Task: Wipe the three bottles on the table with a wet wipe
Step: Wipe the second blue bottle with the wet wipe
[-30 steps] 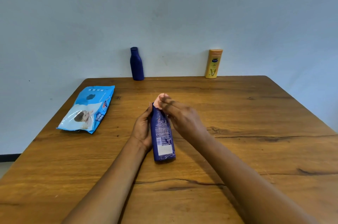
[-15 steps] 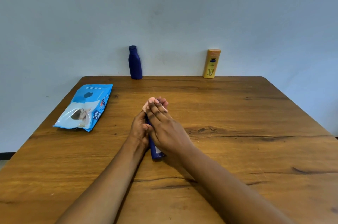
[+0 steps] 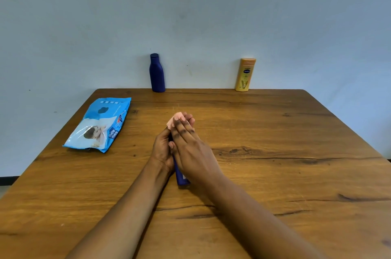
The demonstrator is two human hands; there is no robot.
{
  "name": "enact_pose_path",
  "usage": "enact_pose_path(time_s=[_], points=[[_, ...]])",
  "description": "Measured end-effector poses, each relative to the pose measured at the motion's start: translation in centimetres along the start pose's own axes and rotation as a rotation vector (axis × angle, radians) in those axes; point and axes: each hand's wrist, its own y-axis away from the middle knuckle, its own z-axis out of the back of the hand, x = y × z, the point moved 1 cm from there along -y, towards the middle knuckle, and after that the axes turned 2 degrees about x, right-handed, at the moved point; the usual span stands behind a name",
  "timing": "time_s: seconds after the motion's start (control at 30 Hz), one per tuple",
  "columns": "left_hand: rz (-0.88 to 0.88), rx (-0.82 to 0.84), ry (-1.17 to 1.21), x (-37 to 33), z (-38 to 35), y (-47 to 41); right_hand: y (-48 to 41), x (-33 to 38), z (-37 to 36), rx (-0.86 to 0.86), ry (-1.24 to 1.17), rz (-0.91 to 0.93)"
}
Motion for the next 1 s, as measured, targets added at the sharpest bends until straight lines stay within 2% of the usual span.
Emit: enact_pose_path(time_s=[0.17, 0.33, 0.47, 0.63, 0.73, 0.83, 1.0], points=[[-0.022, -0.076, -0.020, -0.1, 0.2, -0.6, 5.8, -0.1, -0.7, -0.071, 0.087, 0.112], [-0.008, -0.048, 0.023, -0.2, -0.1, 0.0, 1.6, 0.0, 0.4, -0.026, -0.043, 0.088], [-0.035, -0.075, -0.003, -0.4, 0.4, -0.3, 1.8, 0.0, -0.8, -0.017, 0.064, 0.094], [-0.066, -0.072, -0.030, -0.1, 0.4, -0.7, 6.6, 0.0, -0.9, -0.008, 0.202, 0.262], [-0.044, -0.052, -0.026, -0.1, 0.5, -0.8, 6.0, -0.6, -0.1, -0.058, 0.256, 0.347], [0.006, -0.038, -0.017, 0.0, 0.3, -0.7, 4.1, -2.2, 0.1, -0.024, 0.234, 0.448], [0.098, -0.009, 0.019, -0.1, 0.0, -0.3, 0.0, -3.9, 0.8, -0.089, 0.122, 0.357]])
